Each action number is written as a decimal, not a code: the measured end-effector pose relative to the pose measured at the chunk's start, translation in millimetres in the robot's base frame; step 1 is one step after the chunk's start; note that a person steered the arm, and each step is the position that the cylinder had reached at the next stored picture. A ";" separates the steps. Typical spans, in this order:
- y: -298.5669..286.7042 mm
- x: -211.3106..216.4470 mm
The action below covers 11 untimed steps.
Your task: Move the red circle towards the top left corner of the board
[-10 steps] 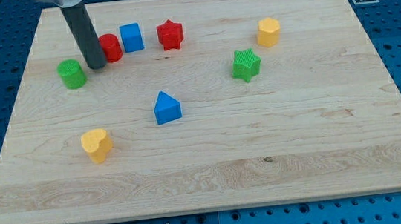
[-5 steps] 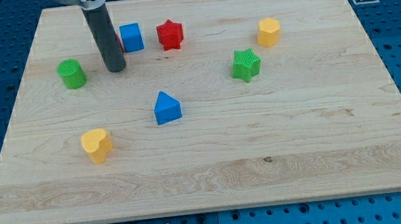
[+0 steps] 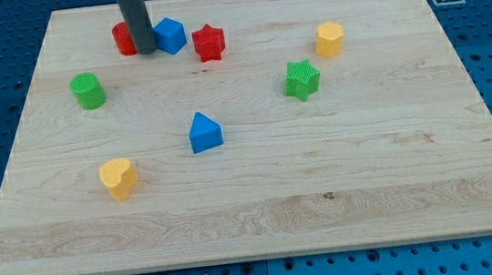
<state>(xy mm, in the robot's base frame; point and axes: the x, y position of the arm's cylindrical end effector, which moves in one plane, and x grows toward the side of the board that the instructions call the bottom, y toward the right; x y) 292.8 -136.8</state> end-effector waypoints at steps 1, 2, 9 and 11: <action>0.0 -4.3; -3.4 -4.3; -57.0 3.2; -58.5 -12.6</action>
<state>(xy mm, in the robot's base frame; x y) 280.2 -195.3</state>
